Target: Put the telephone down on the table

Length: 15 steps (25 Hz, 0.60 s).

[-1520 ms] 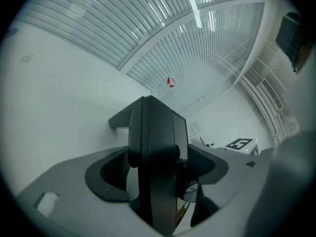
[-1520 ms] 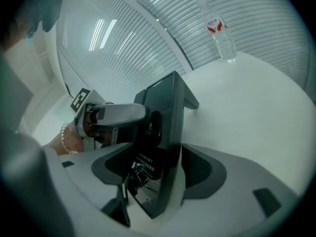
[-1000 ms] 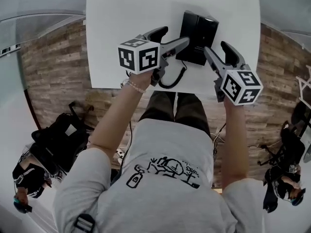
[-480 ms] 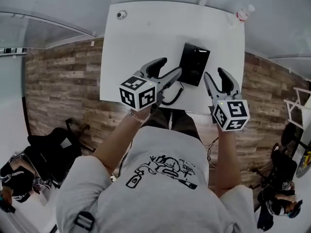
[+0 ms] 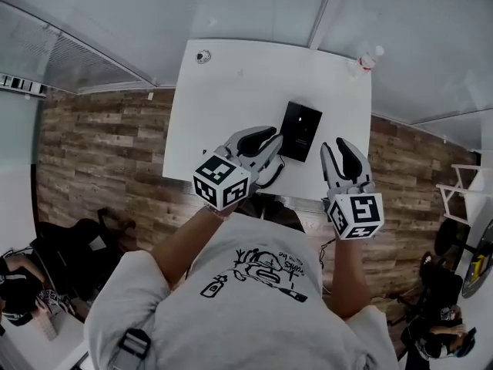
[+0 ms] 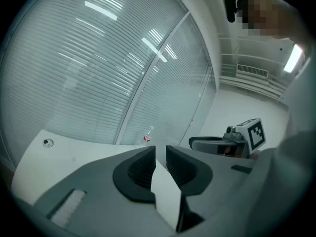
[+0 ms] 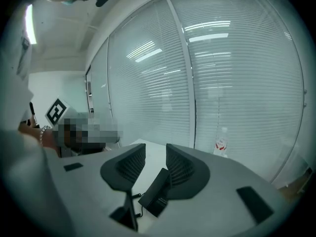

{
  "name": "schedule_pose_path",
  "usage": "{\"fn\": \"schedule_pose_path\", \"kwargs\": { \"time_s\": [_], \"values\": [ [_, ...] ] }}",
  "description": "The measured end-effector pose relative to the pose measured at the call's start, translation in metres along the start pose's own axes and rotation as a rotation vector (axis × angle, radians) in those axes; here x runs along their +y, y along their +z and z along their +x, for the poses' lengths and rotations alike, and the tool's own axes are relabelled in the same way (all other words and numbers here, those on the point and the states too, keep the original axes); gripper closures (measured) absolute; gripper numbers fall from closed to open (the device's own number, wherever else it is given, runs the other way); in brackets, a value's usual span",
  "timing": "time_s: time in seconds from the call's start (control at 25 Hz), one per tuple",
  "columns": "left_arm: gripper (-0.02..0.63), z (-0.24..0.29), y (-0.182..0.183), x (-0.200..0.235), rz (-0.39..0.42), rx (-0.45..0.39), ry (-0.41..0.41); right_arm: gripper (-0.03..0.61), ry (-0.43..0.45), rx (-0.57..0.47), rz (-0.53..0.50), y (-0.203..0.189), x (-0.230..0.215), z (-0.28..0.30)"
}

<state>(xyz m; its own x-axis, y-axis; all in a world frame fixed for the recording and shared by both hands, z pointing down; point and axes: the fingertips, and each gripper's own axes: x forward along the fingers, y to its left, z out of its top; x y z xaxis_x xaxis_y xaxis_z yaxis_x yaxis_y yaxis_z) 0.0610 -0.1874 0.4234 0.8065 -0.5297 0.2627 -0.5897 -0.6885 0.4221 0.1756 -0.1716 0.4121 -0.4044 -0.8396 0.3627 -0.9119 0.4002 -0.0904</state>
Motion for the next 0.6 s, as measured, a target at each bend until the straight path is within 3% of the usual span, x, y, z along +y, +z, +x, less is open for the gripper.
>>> {"fn": "schedule_pose_path", "kwargs": {
  "time_s": [0.6],
  "values": [
    [0.560,-0.032,0.075,-0.058,0.162,-0.103,-0.039,0.477,0.006,-0.139,-0.080,0.087,0.028,-0.053]
  ]
}}
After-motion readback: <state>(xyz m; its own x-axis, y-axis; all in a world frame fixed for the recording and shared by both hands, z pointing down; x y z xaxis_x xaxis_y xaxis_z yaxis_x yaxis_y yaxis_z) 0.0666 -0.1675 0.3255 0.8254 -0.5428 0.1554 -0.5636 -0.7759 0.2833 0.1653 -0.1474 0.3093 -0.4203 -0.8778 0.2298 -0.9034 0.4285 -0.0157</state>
